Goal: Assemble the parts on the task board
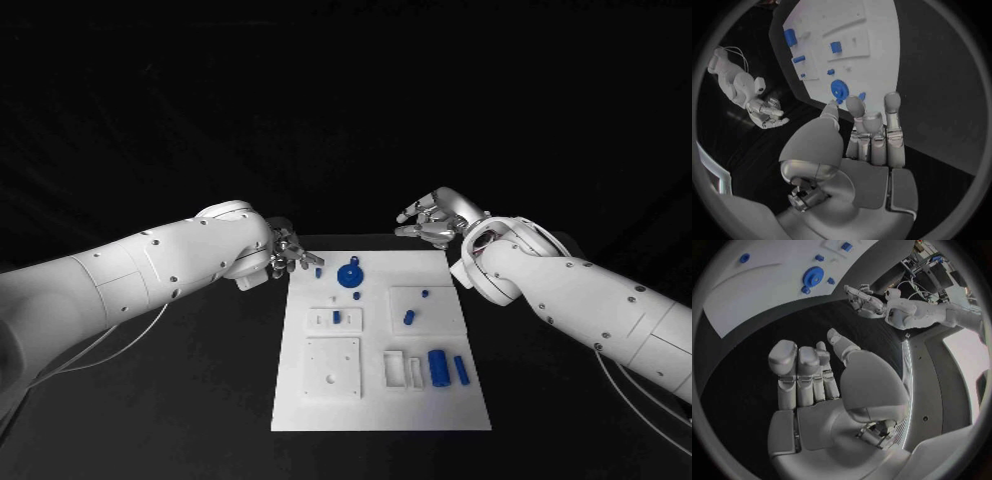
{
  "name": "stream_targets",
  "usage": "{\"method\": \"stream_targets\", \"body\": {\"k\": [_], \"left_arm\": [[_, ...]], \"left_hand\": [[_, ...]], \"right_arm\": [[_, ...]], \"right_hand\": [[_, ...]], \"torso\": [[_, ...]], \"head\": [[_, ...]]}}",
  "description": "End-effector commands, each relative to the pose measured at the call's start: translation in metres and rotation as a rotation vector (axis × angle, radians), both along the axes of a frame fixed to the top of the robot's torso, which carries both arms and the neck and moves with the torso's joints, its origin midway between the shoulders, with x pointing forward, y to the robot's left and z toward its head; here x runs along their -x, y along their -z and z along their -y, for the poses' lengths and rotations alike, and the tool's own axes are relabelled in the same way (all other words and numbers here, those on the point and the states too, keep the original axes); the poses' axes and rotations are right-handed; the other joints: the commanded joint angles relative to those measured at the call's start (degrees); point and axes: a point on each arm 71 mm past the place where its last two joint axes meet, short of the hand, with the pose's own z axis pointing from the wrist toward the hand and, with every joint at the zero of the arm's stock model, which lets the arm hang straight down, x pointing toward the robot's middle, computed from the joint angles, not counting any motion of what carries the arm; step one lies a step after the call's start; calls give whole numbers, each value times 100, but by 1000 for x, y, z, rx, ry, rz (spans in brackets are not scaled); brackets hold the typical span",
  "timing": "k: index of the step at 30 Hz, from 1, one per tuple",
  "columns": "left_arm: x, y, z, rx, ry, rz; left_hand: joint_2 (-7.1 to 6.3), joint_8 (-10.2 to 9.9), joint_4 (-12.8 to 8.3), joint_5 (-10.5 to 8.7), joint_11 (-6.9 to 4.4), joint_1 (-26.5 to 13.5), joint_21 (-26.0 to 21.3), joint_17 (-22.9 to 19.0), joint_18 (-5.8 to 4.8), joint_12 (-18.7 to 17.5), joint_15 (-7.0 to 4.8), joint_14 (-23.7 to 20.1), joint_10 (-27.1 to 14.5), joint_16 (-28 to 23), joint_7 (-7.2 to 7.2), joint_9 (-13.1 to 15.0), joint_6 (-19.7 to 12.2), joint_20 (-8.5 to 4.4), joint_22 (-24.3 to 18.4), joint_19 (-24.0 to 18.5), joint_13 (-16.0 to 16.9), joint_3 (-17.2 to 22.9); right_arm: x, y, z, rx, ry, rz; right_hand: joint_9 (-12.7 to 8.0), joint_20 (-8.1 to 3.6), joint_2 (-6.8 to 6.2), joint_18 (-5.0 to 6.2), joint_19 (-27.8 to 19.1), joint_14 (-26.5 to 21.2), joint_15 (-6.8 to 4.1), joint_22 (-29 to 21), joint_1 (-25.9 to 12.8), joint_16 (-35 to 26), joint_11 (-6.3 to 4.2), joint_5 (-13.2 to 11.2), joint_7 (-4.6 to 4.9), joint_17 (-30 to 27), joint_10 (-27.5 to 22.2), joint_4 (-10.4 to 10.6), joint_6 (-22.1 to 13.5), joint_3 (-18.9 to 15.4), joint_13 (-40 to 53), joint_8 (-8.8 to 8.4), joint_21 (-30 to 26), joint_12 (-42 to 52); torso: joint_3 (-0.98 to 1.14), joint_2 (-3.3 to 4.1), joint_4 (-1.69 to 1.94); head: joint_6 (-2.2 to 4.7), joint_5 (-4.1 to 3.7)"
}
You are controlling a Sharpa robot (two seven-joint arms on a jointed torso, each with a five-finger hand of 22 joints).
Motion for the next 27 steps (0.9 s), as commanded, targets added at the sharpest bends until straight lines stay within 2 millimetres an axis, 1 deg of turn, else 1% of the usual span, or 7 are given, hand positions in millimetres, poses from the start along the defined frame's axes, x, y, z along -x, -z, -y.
{"method": "stream_targets", "body": {"k": [1,3,4,9,15,22,27], "left_arm": [[-6,-1,1,11,59,-38],[-10,-2,-1,3,53,-35],[-13,-2,-2,-4,49,-35],[-21,-2,-3,-40,47,-46],[-28,4,-3,-63,51,-67],[-29,14,0,-62,56,-88],[-30,17,1,-75,36,-69]], "left_hand": [[49,76,-13,12,42,-30,21,7,87,32,30,5,-7,32,21,-363,-63,39,113,-6,4,-48],[43,129,0,-2,44,-47,28,3,92,40,31,9,-2,39,28,-463,-112,42,112,-6,1,-61],[33,239,17,-6,44,-47,40,-7,97,48,32,13,-6,48,31,-590,-145,43,113,-10,-5,-59],[57,266,24,-25,44,-62,44,2,96,53,30,15,1,57,26,-619,-154,43,111,-9,-7,-55],[69,316,-36,-23,39,-32,40,-22,93,51,30,-1,-13,46,14,-631,-119,43,110,-20,-9,-53],[45,361,-1,-100,34,-120,37,-25,87,53,25,-5,-17,48,3,-604,-120,39,110,-25,-11,-88],[21,431,21,89,24,-151,56,3,83,65,14,28,5,72,-8,-534,-148,26,113,-7,-9,-72]], "right_arm": [[1,-1,-2,-2,-12,-2],[1,-1,-3,-3,-14,-1],[1,-1,-3,-4,-15,-1],[1,-3,-5,-6,-19,2],[1,-7,-7,-9,-23,8],[1,-9,-8,-11,-24,13],[1,-10,-9,-11,-25,14]], "right_hand": [[-7,-31,16,33,34,23,-12,654,-55,-13,-16,29,-8,5,28,45,-33,-4,-4,-5,-28,-23],[-7,-31,16,33,34,23,-12,654,-55,-13,-16,29,-8,5,28,45,-33,-4,-4,-5,-28,-23],[-11,-31,15,34,35,26,-12,654,-60,-10,-17,31,-10,6,36,52,-35,-3,0,-5,-30,-14],[-12,-31,15,34,35,27,-12,654,-62,-9,-17,32,-10,7,36,53,-35,-3,0,-5,-29,-14],[-15,-32,14,33,39,30,-13,657,-69,-3,-18,39,-11,10,41,62,-32,-1,2,-4,-18,-9],[-19,-32,14,33,41,32,-14,657,-69,-3,-18,50,-11,9,41,67,-31,3,0,-4,-19,-11],[-27,-33,5,34,42,33,-15,657,-66,-2,-21,172,-11,11,38,59,-25,28,-2,-4,-19,-14]], "torso": [[-10,41,-44],[-13,56,-64],[-15,66,-80],[-26,112,-122],[-47,158,-171],[-60,190,-205],[-65,203,-225]], "head": [[49,-4],[85,12],[95,36],[123,92],[121,157],[135,176],[146,204]]}}
